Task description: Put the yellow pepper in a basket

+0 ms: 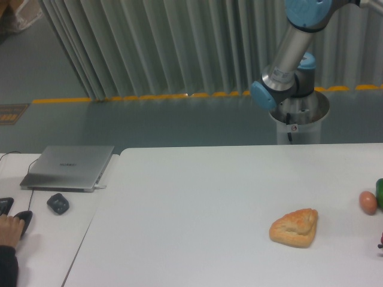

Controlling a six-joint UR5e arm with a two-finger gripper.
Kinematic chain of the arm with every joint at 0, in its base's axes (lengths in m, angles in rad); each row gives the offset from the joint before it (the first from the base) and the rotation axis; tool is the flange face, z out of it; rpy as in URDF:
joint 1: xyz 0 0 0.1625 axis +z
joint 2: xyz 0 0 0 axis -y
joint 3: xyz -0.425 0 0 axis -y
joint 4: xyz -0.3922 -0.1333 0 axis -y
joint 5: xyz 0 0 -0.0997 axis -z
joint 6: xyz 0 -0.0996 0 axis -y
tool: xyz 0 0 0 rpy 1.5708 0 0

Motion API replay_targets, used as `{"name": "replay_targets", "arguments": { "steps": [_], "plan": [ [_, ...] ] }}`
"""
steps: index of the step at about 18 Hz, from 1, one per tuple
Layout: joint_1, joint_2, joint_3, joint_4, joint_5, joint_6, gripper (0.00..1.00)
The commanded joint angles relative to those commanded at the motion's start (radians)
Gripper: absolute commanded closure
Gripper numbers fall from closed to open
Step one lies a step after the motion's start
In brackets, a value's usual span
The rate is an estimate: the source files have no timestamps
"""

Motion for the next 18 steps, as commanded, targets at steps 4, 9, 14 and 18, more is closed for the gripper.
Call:
{"name": "replay_targets", "arguments": {
  "steps": [4,9,14,18],
  "plan": [
    [-0.054,0.058,-0.009,-0.018,0.006,-0.003,0.00],
    [-0.118,0.107,-0.009,-0.112,0.014,-0.012,0.00],
    [-0.184,0.160,-0.049,-0.216,0.009,-0.011,0.00],
    [-0.244,0.180,-0.077,-0.304,-0.005,-0.011,0.00]
  ]
}}
